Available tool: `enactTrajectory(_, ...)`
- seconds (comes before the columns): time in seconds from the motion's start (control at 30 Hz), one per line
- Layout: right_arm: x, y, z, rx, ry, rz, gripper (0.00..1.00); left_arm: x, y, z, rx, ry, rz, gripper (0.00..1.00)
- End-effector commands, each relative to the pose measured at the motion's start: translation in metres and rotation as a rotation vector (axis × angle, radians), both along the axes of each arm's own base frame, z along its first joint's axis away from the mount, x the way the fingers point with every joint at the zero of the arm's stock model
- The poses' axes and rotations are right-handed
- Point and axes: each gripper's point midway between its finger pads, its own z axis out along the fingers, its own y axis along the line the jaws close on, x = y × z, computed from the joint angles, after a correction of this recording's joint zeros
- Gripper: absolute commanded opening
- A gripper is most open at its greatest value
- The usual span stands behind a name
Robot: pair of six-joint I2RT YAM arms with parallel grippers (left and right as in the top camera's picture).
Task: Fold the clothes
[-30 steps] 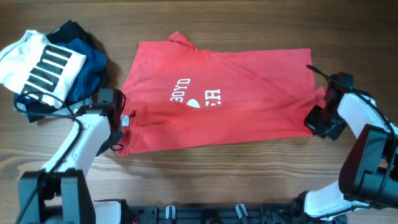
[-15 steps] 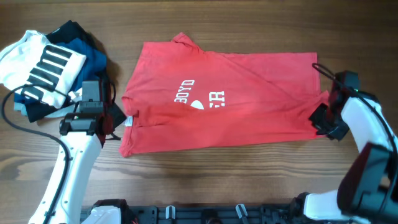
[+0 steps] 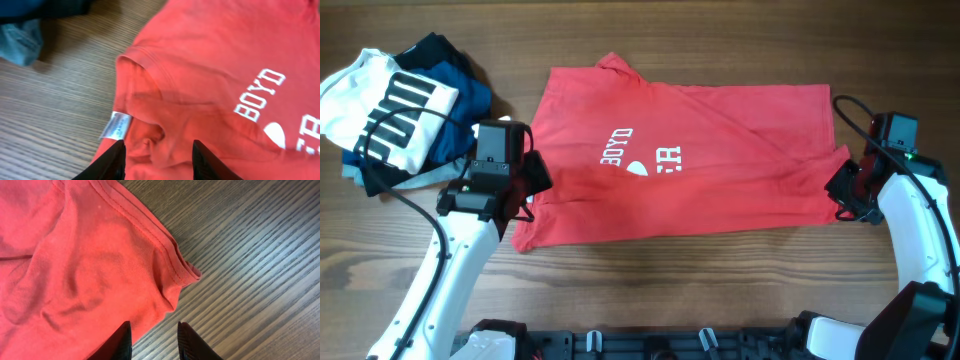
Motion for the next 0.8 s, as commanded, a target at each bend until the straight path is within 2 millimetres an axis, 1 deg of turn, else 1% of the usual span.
enactTrajectory(0.0, -0.001, -0.004, 0.001, -0.008, 0.002, -0.023, 0.36, 0.003, -0.017, -0.01, -0.051, 0.039, -0.069, 0.43)
enactTrajectory(0.03, -0.001, -0.005, 0.001, -0.013, 0.006, -0.033, 0.38, 0.003, -0.019, -0.014, -0.062, 0.054, -0.075, 0.43)
enactTrajectory(0.1, -0.005, -0.014, -0.001, -0.058, 0.027, -0.081, 0.4, 0.002, -0.026, -0.03, -0.087, 0.108, -0.091, 0.42)
enactTrajectory(0.27, -0.008, -0.021, -0.01, -0.083, 0.069, -0.092, 0.4, -0.004, -0.036, -0.067, -0.109, 0.234, -0.116, 0.42)
enactTrajectory(0.43, -0.014, -0.031, -0.023, -0.07, 0.111, -0.131, 0.39, -0.012, -0.042, -0.096, -0.101, 0.329, -0.129, 0.42)
enactTrajectory(0.63, -0.017, -0.04, -0.03, -0.019, 0.102, -0.182, 0.38, -0.02, -0.04, -0.118, -0.092, 0.404, -0.123, 0.42)
enactTrajectory(0.77, -0.01, -0.038, -0.035, 0.01, 0.088, -0.12, 0.4, -0.021, -0.04, -0.12, -0.091, 0.414, -0.123, 0.42)
